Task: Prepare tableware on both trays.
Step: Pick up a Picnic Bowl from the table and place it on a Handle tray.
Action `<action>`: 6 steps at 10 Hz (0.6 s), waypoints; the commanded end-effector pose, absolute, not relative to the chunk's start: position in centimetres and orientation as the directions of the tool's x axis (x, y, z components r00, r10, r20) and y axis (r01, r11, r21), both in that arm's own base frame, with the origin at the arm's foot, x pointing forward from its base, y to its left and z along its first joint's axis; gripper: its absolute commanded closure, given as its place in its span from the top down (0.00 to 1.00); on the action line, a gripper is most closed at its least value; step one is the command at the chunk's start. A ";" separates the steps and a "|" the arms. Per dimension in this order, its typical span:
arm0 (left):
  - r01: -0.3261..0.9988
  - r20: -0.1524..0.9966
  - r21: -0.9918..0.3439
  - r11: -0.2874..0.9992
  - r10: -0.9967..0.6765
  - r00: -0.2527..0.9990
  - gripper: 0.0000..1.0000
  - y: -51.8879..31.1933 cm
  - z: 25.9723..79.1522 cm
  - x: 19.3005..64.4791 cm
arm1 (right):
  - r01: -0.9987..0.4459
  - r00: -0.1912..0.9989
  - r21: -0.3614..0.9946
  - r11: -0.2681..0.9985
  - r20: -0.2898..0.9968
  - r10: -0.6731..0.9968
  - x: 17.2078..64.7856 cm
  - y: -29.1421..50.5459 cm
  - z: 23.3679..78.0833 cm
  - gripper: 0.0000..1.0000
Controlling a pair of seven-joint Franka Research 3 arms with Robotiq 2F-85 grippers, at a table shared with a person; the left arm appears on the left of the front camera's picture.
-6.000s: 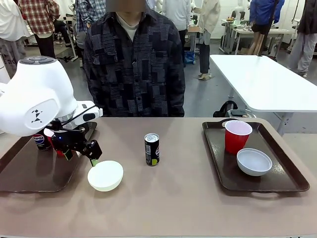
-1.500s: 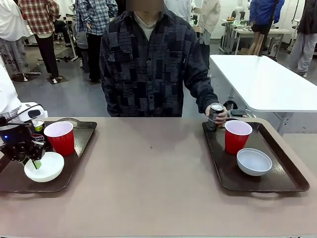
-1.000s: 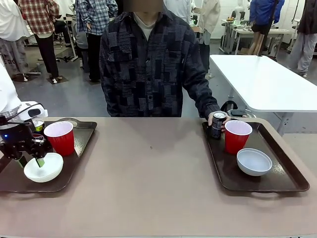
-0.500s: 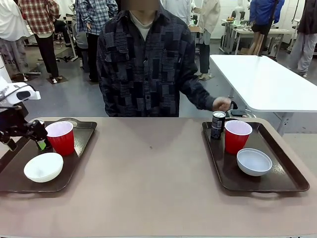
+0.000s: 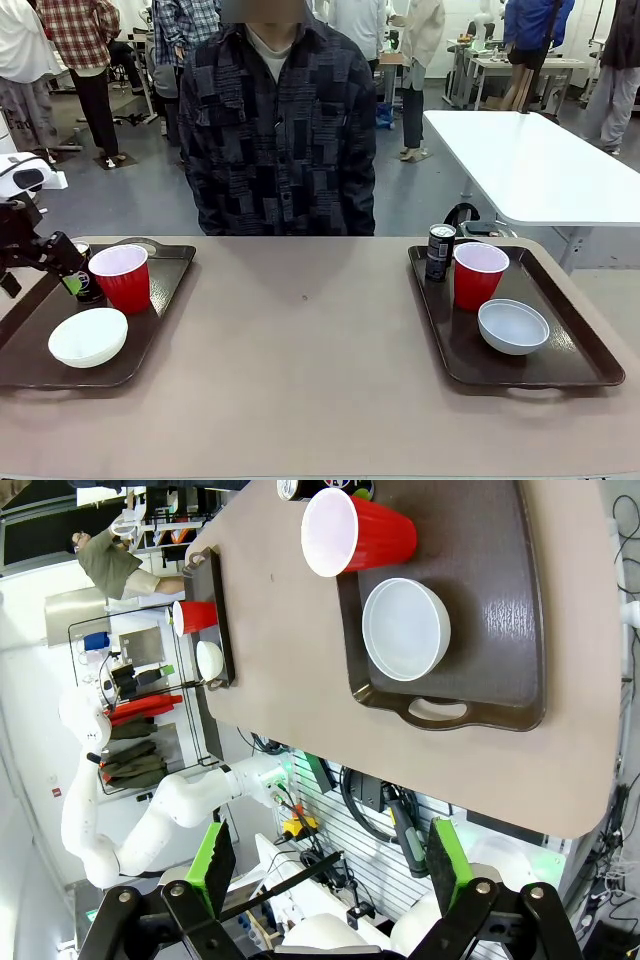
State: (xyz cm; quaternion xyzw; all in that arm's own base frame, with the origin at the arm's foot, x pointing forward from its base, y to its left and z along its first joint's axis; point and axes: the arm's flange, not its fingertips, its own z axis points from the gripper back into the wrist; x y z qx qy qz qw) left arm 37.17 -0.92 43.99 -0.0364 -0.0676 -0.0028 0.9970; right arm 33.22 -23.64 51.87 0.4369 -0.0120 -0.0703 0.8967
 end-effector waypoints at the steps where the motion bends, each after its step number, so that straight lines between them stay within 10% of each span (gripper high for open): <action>1: 0.013 0.144 -0.069 0.998 -0.003 0.990 1.00 -1.1 43.6 37.6 | 0.102 0.990 0.796 0.596 -0.024 -0.138 33.1 -23.4 51.8 1.00; 6: 0.013 0.144 -0.069 0.998 -0.003 0.990 1.00 -1.1 43.6 37.6 | 0.102 0.990 0.796 0.596 -0.024 -0.138 33.1 -23.4 51.8 1.00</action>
